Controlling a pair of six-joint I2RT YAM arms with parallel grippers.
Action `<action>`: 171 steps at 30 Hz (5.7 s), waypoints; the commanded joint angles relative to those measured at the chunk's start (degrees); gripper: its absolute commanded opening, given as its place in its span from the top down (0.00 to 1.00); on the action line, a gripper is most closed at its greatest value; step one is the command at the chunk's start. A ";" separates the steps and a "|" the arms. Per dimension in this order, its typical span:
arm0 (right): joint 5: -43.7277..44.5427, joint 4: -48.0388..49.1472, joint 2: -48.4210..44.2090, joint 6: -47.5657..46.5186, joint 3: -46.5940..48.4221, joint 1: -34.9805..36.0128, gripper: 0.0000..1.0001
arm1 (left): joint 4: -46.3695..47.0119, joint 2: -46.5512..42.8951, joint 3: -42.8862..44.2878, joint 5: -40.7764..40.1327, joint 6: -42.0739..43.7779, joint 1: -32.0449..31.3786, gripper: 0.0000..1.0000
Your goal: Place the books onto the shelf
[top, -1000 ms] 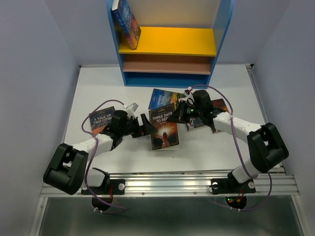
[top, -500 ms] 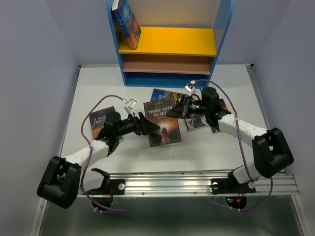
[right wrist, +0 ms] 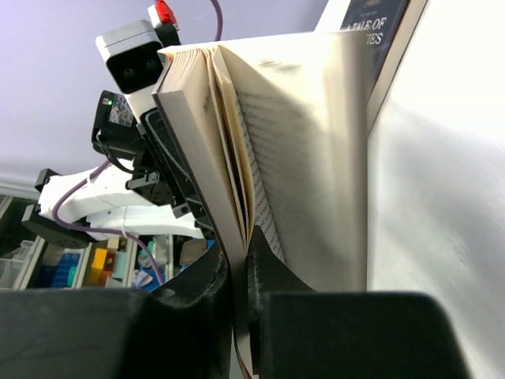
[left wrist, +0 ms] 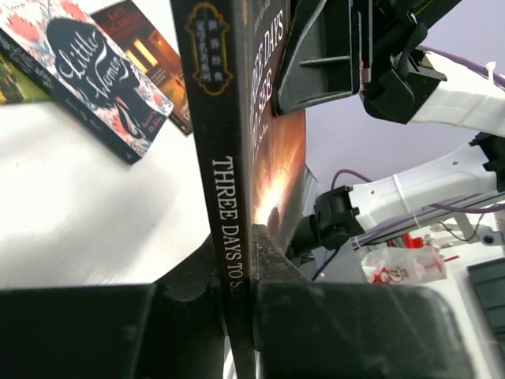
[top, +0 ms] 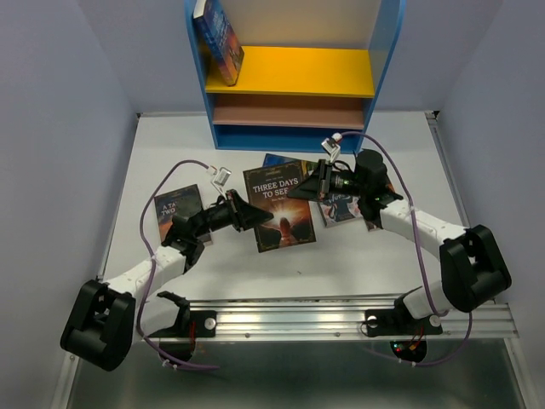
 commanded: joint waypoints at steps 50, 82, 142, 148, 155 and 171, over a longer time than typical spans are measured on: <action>69.98 -38.80 -10.19 -35.97 15.96 -5.54 0.00 | -26.28 58.15 109.05 -58.92 55.97 2.63 1.00; 68.40 -38.97 -9.04 -37.37 15.87 -7.74 0.00 | -24.34 61.84 104.21 -66.74 48.76 3.69 0.75; 63.13 -39.41 -7.73 -37.90 15.78 -7.74 0.00 | -31.46 53.24 101.66 -70.79 51.93 4.39 0.47; 62.51 -39.50 -7.46 -37.72 15.87 -7.74 0.00 | -33.56 49.81 98.85 -70.00 51.66 4.04 0.43; 61.81 -39.50 -7.37 -37.64 15.87 -7.74 0.00 | -37.96 45.33 95.16 -70.44 50.52 3.95 0.33; 58.82 -39.59 -4.66 -39.75 15.87 -7.74 0.00 | -42.71 25.21 70.51 -63.59 37.88 2.72 0.01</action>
